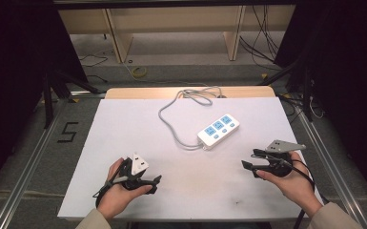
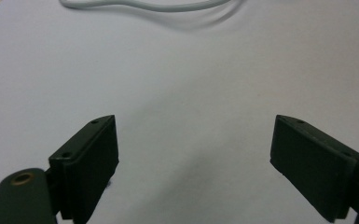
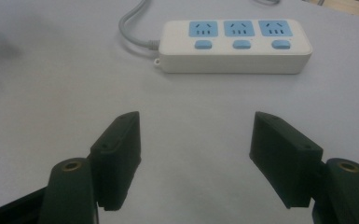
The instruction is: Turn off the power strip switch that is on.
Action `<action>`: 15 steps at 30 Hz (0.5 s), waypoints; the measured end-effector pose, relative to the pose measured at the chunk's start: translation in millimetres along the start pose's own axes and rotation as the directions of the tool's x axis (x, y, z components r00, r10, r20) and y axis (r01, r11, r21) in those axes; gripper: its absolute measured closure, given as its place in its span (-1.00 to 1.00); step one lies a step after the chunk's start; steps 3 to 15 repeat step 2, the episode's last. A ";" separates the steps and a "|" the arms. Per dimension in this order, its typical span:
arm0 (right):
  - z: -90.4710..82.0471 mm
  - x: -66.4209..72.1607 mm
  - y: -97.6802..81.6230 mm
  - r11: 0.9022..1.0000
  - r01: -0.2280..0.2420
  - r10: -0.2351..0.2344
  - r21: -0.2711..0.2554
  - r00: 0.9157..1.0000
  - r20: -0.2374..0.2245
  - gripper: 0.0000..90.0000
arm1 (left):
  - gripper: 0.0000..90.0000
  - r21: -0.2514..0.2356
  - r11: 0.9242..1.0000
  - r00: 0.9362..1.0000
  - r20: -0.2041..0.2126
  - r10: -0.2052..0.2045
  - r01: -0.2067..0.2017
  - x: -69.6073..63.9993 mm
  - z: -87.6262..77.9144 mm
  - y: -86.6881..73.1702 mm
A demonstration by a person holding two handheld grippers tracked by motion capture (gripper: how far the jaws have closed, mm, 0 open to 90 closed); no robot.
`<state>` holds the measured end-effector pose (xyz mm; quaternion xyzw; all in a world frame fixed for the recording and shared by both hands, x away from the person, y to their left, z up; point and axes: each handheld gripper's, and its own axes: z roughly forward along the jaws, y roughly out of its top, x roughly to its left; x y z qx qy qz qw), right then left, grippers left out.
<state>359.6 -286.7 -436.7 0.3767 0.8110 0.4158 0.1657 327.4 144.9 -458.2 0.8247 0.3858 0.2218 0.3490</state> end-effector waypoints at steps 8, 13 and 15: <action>-1.4 -0.7 -0.5 1.000 -0.003 0.003 -0.003 1.000 0.003 -0.26 | -0.67 -0.007 1.000 1.000 0.027 -0.002 0.002 -4.3 0.6 2.2; -1.4 -0.7 -0.5 1.000 -0.003 0.003 -0.003 1.000 0.003 -0.26 | -0.67 -0.007 1.000 1.000 0.027 -0.002 0.002 -4.3 0.6 2.2; -1.4 -0.7 -0.5 1.000 -0.003 0.003 -0.003 1.000 0.003 -0.26 | -0.67 -0.007 1.000 1.000 0.027 -0.002 0.002 -4.3 0.6 2.2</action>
